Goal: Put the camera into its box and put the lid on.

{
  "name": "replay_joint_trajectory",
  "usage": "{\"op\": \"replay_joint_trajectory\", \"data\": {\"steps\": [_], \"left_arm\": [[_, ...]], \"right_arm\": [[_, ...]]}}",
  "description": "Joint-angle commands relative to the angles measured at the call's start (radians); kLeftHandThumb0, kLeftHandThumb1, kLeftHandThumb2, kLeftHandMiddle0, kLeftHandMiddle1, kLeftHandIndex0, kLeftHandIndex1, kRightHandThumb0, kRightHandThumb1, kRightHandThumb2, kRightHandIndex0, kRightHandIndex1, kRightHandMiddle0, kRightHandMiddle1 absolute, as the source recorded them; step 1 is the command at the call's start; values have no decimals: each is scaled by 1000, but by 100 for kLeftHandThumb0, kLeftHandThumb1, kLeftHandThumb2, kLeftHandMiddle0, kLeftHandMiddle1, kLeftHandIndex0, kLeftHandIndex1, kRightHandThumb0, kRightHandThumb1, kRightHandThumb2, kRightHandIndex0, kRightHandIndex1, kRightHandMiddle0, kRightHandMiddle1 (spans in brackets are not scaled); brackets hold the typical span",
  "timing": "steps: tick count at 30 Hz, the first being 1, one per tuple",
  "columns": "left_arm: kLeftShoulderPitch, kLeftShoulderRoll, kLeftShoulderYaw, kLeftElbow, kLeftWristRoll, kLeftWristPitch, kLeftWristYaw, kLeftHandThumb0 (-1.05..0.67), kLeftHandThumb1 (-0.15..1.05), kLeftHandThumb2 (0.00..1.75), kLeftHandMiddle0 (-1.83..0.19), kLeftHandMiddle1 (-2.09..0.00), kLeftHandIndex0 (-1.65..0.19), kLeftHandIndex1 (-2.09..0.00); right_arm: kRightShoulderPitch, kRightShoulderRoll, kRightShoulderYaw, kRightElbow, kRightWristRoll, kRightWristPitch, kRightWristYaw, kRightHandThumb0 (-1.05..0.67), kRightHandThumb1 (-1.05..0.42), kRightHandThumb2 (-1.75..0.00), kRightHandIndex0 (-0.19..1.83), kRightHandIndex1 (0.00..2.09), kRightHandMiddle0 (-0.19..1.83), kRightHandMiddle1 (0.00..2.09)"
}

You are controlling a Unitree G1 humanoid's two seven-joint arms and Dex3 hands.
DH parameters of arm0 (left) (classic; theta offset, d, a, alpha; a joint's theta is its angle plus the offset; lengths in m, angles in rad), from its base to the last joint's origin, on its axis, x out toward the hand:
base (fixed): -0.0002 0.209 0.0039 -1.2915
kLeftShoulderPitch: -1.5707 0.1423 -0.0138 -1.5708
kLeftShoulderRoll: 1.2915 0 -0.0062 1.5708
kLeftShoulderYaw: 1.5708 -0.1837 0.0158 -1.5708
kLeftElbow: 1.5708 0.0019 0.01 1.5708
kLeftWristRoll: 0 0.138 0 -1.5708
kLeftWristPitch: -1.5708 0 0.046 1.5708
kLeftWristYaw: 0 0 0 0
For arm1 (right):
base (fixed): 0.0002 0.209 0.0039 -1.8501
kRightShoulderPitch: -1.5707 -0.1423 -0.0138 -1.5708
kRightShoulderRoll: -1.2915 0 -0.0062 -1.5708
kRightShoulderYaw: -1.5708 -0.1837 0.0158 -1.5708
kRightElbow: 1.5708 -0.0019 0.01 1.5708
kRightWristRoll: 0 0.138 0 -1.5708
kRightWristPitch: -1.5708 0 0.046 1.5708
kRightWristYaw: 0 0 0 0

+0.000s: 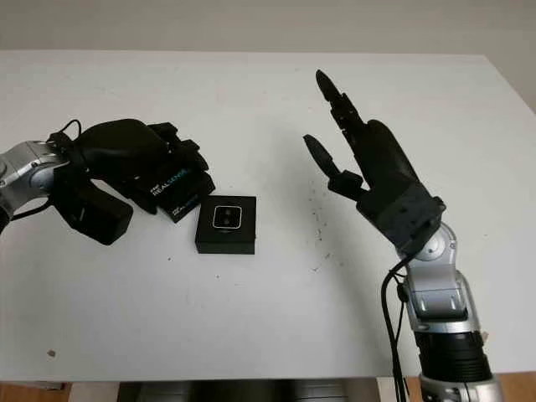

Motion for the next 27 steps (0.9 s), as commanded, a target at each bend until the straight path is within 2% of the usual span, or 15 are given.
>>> {"op": "replay_joint_trajectory", "data": {"steps": [1,4,6,9,11,12,13,17,20,23,27], "left_arm": [[1,-6,-15,18,9,10,-13,-38,105,12,-5,-144,0,-135],[-2,-10,12,32,-29,21,-32,-41,105,20,-9,-152,-4,-147],[-3,-16,45,37,-83,50,-74,-39,105,24,-12,-170,-8,-157],[6,-28,103,3,-176,158,-170,-38,105,27,-13,-190,-10,-169],[14,-36,142,-30,-244,225,-241,-35,105,28,-17,-191,-9,-171],[17,-43,168,-55,-287,272,-288,-34,105,28,-15,-201,-6,-183],[22,-46,185,-79,-316,307,-322,-33,105,27,-16,-201,-5,-185],[44,-56,237,-219,-385,478,-418,-31,105,25,-25,-191,-9,-180],[65,-65,266,-344,-409,637,-470,-30,105,23,-29,-196,-11,-187],[78,-66,279,-474,-415,796,-532,-29,105,24,-25,-199,-8,-192],[95,-68,281,-613,-426,940,-612,-30,105,22,-28,-190,-12,-190]], "right_arm": [[8,-4,2,-10,4,-14,4,-62,-105,-60,2,7,2,7],[9,-7,4,-7,6,-23,12,-62,-105,-60,1,6,2,7],[10,-3,1,-5,17,-26,19,-62,-105,-60,0,6,2,7],[10,0,2,0,19,-26,20,-64,-105,-59,0,6,2,7],[11,4,5,-2,18,-18,18,-66,-105,-59,1,6,2,7],[12,8,7,-5,16,-12,15,-67,-105,-59,2,6,2,7],[13,10,8,-7,14,-7,12,-68,-105,-58,2,6,2,7],[17,19,15,-6,10,-13,1,-69,-105,-57,3,7,3,8],[18,20,20,-3,3,-18,-3,-69,-105,-57,8,10,3,8],[19,15,28,-3,-2,-19,2,-70,-105,-58,6,9,1,7],[17,20,30,4,4,-21,3,-69,-105,-58,1,6,1,7]]}}
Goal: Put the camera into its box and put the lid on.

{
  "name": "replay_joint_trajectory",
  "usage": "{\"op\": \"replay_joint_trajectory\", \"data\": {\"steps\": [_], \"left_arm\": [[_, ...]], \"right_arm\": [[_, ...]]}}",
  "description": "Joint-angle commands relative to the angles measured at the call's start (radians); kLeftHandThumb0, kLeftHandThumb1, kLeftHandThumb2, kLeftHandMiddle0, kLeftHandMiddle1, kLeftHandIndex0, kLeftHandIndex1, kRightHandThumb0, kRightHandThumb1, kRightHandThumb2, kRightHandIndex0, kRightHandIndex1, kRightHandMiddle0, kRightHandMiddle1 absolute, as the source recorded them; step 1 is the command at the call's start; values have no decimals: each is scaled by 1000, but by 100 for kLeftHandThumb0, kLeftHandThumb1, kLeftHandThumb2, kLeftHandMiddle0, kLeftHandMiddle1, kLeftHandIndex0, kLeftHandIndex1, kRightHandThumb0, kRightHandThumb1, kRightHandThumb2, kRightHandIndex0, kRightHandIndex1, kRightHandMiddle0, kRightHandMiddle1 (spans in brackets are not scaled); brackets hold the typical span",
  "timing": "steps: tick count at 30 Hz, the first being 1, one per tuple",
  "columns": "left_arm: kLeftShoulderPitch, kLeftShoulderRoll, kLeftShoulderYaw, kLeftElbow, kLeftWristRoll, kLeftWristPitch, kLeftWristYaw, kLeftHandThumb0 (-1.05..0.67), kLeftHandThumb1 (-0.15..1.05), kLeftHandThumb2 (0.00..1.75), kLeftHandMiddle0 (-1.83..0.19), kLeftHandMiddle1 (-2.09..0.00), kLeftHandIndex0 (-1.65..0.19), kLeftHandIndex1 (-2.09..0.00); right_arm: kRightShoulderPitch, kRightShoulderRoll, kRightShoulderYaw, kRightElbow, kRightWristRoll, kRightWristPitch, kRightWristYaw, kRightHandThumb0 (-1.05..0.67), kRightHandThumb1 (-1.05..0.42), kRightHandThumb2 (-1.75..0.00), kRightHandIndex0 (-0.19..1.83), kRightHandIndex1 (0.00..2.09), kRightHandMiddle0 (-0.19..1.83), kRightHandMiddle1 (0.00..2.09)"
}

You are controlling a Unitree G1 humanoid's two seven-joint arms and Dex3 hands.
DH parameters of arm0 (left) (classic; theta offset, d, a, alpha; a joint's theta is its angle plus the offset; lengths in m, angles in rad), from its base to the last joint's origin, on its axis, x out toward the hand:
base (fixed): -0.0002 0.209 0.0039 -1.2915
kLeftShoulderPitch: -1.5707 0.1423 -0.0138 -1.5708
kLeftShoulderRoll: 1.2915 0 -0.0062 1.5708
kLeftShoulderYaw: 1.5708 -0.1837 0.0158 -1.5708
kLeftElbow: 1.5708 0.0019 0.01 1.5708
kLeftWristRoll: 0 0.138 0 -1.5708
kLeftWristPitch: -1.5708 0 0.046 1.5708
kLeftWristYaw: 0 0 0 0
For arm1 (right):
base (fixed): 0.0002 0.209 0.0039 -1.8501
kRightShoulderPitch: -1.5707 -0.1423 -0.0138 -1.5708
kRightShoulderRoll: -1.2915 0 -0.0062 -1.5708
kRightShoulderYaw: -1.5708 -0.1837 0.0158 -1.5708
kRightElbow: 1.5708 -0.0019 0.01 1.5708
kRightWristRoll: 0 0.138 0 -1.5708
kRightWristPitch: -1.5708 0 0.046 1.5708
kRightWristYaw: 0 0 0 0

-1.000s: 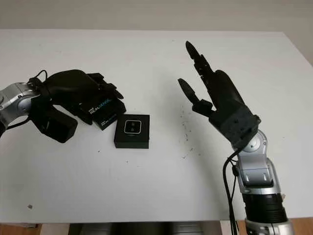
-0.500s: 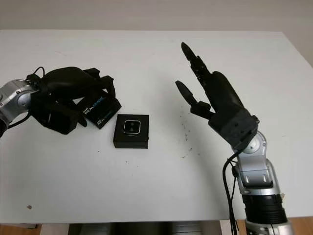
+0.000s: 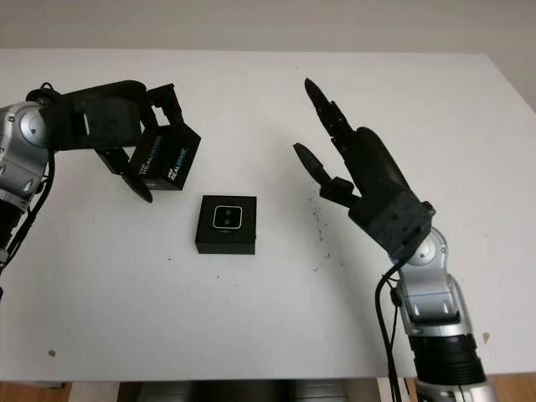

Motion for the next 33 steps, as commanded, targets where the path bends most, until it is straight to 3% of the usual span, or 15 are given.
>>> {"op": "replay_joint_trajectory", "data": {"steps": [1,5,7,9,15,20,26,33], "left_arm": [[21,0,9,-74,-7,46,-34,-31,105,22,-33,-192,-16,-192],[44,-11,12,-163,-39,122,-89,-32,105,20,-43,-196,-27,-195],[53,-22,8,-217,-42,203,-119,-32,105,20,-39,-179,-26,-183],[61,-36,5,-262,-50,287,-146,-33,105,21,-36,-179,-25,-178],[75,-43,-6,-303,-80,377,-191,-38,105,22,-36,-185,-26,-182],[79,-58,-28,-316,-70,412,-182,-36,105,21,-43,-186,-31,-180],[70,-70,-68,-319,-42,425,-174,-33,105,24,-30,-175,-19,-167],[67,-86,-90,-275,-21,375,-160,-31,105,24,-32,-177,-23,-172]], "right_arm": [[5,3,0,1,5,-11,0,-69,-105,-57,0,5,1,7],[0,4,7,9,-6,-21,-7,-69,-105,-57,0,5,2,7],[-2,5,10,12,-10,-25,-10,-69,-105,-58,0,5,1,7],[-2,4,14,13,-17,-27,-13,-68,-105,-58,1,5,1,7],[-10,12,16,24,-11,-35,-18,-68,-105,-57,1,5,1,6],[-14,12,28,28,-32,-41,-35,-68,-105,-58,1,6,1,7],[-1,22,28,9,-43,-31,-51,-69,-105,-58,1,6,1,6],[11,97,0,-17,22,2,-99,-70,-105,-61,-15,0,-13,1]]}}
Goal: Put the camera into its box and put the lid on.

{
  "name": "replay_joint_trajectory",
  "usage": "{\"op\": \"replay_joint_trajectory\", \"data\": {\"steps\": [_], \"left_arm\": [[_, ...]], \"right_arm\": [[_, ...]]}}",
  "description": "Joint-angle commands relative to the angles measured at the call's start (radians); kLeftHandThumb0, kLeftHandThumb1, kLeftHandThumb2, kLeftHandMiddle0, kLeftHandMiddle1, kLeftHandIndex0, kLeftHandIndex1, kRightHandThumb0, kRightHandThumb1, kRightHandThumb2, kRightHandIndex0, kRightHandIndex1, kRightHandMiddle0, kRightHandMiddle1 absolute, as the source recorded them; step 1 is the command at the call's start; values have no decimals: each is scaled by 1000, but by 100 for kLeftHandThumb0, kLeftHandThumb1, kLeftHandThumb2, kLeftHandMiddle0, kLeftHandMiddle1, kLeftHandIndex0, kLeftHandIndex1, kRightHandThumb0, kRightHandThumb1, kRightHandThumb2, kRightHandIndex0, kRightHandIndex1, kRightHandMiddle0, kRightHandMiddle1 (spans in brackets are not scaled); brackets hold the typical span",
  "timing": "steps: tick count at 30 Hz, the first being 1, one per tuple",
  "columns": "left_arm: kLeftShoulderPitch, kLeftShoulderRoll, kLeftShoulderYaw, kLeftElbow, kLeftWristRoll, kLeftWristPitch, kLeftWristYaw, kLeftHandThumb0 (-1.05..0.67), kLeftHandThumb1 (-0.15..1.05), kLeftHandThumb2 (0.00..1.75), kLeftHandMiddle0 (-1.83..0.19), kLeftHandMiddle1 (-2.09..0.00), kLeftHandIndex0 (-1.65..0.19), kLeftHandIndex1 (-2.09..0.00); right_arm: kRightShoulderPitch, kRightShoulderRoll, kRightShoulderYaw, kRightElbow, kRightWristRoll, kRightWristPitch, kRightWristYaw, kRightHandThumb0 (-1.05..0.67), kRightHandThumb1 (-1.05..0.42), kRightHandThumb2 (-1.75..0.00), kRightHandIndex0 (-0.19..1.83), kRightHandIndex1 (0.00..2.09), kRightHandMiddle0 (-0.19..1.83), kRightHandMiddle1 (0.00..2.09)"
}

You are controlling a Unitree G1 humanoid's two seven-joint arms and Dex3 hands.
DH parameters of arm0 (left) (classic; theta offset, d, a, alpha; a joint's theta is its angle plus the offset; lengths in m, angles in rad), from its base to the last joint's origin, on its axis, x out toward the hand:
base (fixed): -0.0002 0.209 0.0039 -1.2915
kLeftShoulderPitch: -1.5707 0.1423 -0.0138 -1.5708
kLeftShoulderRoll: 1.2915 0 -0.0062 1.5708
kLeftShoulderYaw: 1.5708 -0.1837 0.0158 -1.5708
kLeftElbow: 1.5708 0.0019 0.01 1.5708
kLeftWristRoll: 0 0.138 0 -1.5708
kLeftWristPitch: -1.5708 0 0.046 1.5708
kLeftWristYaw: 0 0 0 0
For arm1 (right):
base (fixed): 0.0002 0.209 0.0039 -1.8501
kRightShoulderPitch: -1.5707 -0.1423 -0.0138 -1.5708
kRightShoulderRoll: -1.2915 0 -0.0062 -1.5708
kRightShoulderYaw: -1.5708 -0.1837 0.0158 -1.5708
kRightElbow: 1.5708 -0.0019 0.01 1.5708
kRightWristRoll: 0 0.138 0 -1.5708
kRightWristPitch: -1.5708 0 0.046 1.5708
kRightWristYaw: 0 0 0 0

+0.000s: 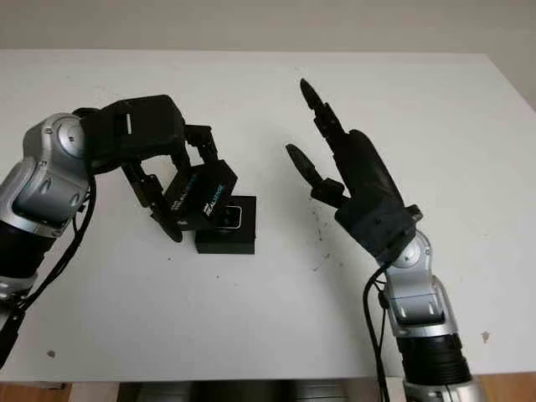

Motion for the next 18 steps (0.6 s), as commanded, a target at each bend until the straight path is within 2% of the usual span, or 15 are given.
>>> {"op": "replay_joint_trajectory", "data": {"steps": [1,13,18], "left_arm": [[-10,-11,-3,13,-3,-14,7,-30,105,23,-34,-179,-25,-173],[-7,-64,-19,60,-11,-28,14,-29,105,27,-34,-191,-23,-177],[-9,-83,-14,51,-14,34,17,-29,105,28,-31,-193,-19,-175]], "right_arm": [[7,17,-16,-24,18,6,-11,-70,-105,-62,-17,0,-16,1],[16,35,-21,-43,22,11,-31,-72,-105,-60,-19,1,-17,4],[22,39,-18,-49,15,11,-42,-73,-105,-59,-18,3,-17,5]]}}
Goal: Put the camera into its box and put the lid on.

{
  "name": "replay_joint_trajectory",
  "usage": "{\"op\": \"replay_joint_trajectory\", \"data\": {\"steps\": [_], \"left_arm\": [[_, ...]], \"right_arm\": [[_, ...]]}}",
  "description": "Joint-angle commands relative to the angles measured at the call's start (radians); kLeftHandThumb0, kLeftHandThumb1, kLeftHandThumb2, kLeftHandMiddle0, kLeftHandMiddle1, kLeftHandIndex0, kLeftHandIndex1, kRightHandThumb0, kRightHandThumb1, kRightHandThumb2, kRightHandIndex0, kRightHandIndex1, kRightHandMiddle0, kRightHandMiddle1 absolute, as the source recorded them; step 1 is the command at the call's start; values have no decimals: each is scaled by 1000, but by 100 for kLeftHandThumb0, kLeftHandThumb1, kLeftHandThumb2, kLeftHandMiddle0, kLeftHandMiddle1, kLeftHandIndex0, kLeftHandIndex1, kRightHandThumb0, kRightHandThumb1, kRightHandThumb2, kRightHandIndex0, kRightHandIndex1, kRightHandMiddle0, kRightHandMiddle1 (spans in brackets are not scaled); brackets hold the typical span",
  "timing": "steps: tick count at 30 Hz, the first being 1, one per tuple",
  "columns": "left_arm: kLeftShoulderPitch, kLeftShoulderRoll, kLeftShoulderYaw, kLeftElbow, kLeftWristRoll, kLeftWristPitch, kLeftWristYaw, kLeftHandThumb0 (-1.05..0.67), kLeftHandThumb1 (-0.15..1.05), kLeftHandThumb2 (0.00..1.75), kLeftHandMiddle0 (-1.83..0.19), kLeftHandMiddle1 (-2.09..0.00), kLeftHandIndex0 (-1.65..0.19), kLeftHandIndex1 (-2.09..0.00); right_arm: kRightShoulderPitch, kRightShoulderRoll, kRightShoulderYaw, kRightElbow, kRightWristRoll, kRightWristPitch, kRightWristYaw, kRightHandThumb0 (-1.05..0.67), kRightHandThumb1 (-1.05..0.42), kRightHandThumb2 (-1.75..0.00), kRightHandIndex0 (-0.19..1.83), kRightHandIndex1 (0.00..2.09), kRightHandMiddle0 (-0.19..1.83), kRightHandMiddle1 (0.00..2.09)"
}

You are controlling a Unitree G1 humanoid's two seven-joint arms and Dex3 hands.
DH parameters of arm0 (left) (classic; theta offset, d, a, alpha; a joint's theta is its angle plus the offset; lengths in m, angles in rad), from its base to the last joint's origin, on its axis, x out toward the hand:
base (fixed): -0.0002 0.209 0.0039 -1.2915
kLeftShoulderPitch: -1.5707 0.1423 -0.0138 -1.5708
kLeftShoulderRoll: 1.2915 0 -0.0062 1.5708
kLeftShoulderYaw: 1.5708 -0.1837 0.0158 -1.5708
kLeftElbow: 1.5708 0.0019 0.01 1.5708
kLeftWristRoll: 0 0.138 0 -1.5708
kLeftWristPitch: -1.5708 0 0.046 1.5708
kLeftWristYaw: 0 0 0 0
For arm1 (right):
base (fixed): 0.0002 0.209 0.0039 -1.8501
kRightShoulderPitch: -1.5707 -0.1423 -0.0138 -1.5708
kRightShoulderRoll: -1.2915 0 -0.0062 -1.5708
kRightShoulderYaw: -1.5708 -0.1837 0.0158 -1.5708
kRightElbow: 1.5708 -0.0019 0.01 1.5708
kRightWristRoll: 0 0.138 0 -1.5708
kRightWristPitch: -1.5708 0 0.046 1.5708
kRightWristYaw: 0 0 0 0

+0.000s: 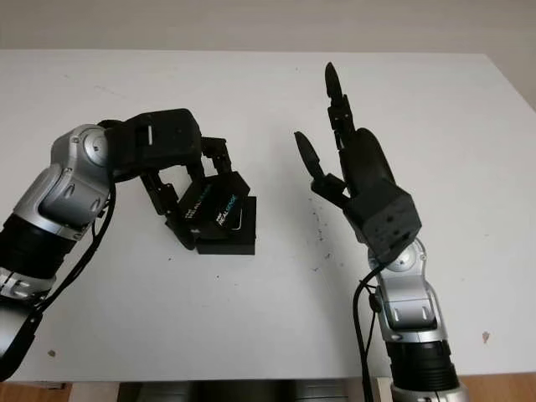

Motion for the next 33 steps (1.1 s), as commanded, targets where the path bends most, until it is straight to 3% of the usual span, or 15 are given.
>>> {"op": "replay_joint_trajectory", "data": {"steps": [1,8,16,17,19,21,22,23,24,25,26,27,28,31,33], "left_arm": [[-11,-15,4,-13,-4,25,3,-29,105,28,-30,-194,-19,-175],[-25,-46,-9,-54,13,180,13,-41,105,30,-24,-191,-11,-174],[-30,-67,-19,-102,-7,304,12,-47,105,36,11,-203,18,-187],[-31,-60,-26,-105,-10,289,3,-48,105,37,1,-206,13,-198],[-33,-48,-45,-112,-5,269,-9,-50,105,40,-49,-209,-48,-207],[-38,-43,-69,-124,9,273,-19,-53,105,41,-84,-209,-84,-209],[-41,-41,-78,-132,12,284,-27,-54,105,40,-84,-209,-83,-209],[-41,-41,-81,-142,7,291,-35,-54,105,40,-71,-209,-70,-209],[-43,-37,-88,-153,5,298,-47,-53,105,40,-48,-209,-32,-208],[-42,-35,-91,-164,-1,304,-58,-54,105,41,-19,-209,-2,-169],[-44,-31,-98,-176,-4,316,-71,-55,105,41,-6,-209,9,-150],[-44,-28,-103,-188,-7,328,-83,-55,105,42,6,-194,14,-126],[-44,-24,-107,-200,-12,338,-93,-56,105,41,14,-157,17,-102],[-43,-8,-121,-236,-20,361,-118,-57,105,39,19,-94,19,-73],[-46,4,-131,-254,-28,374,-134,-57,105,38,19,-86,19,-71]], "right_arm": [[8,6,-3,-29,1,5,-6,-73,-105,-60,-18,3,-17,5],[11,15,0,-28,-5,1,-12,-72,-105,-58,-18,4,-16,5],[14,20,0,-30,-13,2,-14,-74,-105,-57,-16,5,-14,6],[14,20,1,-28,-14,-2,-14,-74,-105,-57,-16,5,-14,6],[13,21,1,-25,-14,-8,-16,-74,-105,-57,-16,5,-14,6],[14,22,3,-25,-20,-8,-19,-74,-105,-56,-15,6,-14,6],[15,23,4,-26,-22,-6,-21,-74,-105,-56,-15,6,-14,6],[15,22,6,-26,-25,-6,-22,-74,-105,-56,-15,6,-14,6],[16,22,7,-27,-29,-5,-23,-74,-105,-56,-14,6,-13,6],[17,22,8,-28,-28,-5,-21,-73,-105,-56,-14,6,-13,6],[18,23,8,-31,-26,0,-20,-73,-105,-57,-14,6,-13,6],[18,23,8,-34,-26,3,-20,-73,-105,-56,-14,6,-13,6],[19,24,8,-35,-26,4,-20,-73,-105,-56,-14,6,-13,6],[20,26,7,-37,-26,8,-22,-73,-105,-56,-14,6,-13,6],[20,27,6,-37,-24,7,-21,-73,-105,-56,-14,6,-13,6]]}}
